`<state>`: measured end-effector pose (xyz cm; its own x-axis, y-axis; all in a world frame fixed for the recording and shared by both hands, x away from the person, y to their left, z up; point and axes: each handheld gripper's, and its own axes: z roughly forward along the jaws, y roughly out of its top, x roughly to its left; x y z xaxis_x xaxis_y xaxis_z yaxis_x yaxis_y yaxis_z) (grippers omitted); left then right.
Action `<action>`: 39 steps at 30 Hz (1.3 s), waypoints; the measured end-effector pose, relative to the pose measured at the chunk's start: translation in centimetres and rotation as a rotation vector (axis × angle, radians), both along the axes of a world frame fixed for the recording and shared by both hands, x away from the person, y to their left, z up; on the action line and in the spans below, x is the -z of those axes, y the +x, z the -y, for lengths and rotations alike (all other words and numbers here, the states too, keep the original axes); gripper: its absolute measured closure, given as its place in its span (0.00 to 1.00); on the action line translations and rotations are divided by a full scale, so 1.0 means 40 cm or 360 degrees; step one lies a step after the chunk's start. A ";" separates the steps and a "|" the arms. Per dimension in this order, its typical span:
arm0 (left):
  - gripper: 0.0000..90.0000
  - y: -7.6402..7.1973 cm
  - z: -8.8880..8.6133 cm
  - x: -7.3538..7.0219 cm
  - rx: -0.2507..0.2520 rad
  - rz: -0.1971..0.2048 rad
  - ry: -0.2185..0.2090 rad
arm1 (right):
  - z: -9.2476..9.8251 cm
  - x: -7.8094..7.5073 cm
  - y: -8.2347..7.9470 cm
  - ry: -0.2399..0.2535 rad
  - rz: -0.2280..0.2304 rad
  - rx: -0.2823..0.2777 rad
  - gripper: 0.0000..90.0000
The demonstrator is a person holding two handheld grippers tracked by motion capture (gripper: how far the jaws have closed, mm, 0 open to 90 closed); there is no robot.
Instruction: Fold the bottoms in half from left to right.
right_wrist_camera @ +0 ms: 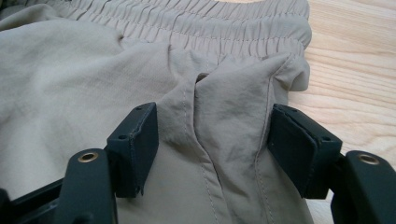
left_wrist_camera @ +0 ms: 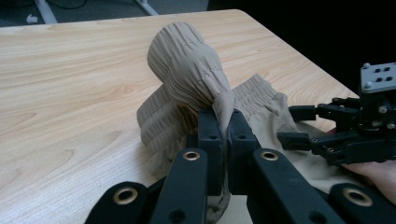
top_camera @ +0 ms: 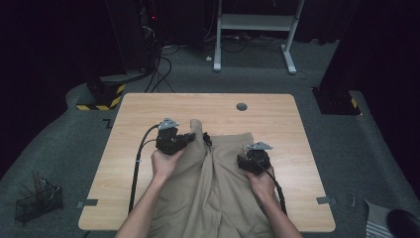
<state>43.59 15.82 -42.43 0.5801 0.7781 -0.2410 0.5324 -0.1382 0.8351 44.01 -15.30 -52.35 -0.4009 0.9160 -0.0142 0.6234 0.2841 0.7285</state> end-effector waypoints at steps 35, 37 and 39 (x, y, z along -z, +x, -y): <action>0.97 0.061 0.248 0.109 0.0198 -0.0138 0.0154 | -0.065 0.000 -0.009 0.0016 -0.0017 -0.0134 0.35; 0.96 0.060 0.253 0.128 0.0202 -0.0150 0.0176 | -0.060 -0.001 -0.008 0.0045 -0.0028 -0.0139 0.35; 0.96 0.059 0.255 0.149 0.0199 -0.0159 0.0213 | -0.050 -0.005 -0.012 0.0067 -0.0045 -0.0150 0.35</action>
<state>45.95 5.63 -48.41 0.6524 0.7305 -0.2017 0.5835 -0.3143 0.7489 43.52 -13.29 -52.15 -0.4848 0.8739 0.0359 0.6158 0.3119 0.7235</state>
